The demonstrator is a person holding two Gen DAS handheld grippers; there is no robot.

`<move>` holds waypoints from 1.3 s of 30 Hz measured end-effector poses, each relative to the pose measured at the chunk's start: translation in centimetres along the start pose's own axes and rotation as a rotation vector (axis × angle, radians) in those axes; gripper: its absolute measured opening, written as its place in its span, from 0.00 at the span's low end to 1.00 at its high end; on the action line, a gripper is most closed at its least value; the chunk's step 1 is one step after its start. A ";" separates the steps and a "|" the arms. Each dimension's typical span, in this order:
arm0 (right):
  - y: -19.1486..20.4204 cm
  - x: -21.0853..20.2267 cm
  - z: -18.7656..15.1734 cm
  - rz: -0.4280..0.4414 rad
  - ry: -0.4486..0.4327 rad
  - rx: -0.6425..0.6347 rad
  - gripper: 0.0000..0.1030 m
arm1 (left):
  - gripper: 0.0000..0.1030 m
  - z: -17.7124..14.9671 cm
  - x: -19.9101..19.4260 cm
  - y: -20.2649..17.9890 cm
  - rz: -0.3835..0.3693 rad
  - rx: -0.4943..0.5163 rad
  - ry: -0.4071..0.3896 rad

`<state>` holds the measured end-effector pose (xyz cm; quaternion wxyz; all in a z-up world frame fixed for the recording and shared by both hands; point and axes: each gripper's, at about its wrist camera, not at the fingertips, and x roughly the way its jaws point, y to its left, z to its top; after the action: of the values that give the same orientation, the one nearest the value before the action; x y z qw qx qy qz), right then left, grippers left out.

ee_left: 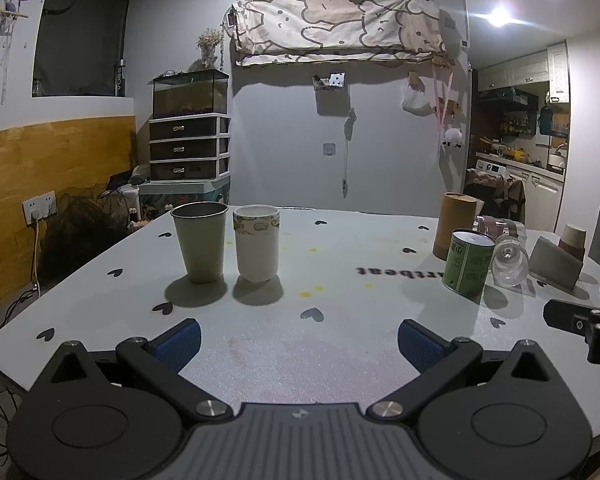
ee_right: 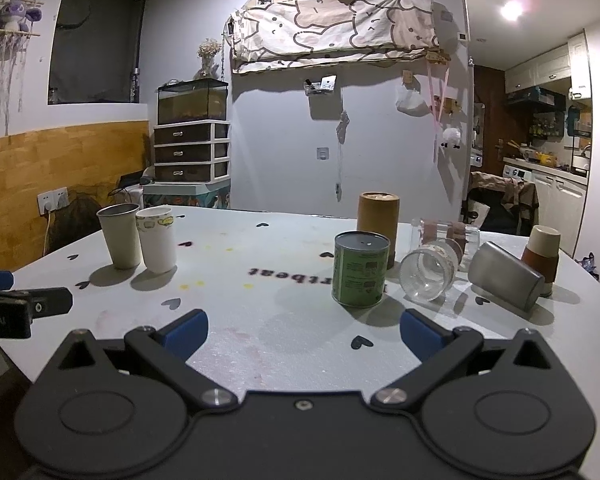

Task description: Flip cup upright

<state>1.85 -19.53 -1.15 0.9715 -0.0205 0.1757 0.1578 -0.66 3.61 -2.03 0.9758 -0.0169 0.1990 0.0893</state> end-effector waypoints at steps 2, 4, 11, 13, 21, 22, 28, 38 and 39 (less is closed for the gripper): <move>0.0 0.0 0.1 -0.002 0.001 0.000 1.00 | 1.00 0.0 0.0 0.0 0.000 0.000 0.000; 0.0 0.0 0.1 -0.003 0.001 0.000 1.00 | 1.00 0.0 0.0 0.0 0.000 0.000 0.000; 0.0 0.0 0.1 -0.002 0.001 0.000 1.00 | 1.00 0.0 0.0 0.0 -0.001 0.000 0.000; 0.0 0.0 0.1 -0.002 0.001 0.000 1.00 | 1.00 0.0 0.0 0.0 -0.001 0.000 0.001; 0.0 0.0 0.1 0.000 0.001 -0.002 1.00 | 1.00 -0.4 0.2 -0.1 -0.005 -0.001 0.010; 0.0 0.0 0.1 -0.001 0.002 -0.001 1.00 | 1.00 -0.4 0.2 -0.1 -0.005 -0.001 0.010; 0.0 0.0 0.1 0.000 0.001 -0.001 1.00 | 1.00 -0.4 0.2 -0.1 -0.005 0.000 0.010; -0.1 -0.1 0.0 -0.002 -0.001 0.000 1.00 | 1.00 -0.3 0.2 -0.1 -0.006 -0.001 0.011; -0.1 -0.1 0.1 -0.003 -0.002 0.000 1.00 | 1.00 -0.4 0.1 -0.1 -0.005 0.000 0.011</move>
<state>1.79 -19.64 -1.05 0.9719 -0.0205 0.1747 0.1565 -0.65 3.48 -2.42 0.9749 -0.0181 0.2041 0.0868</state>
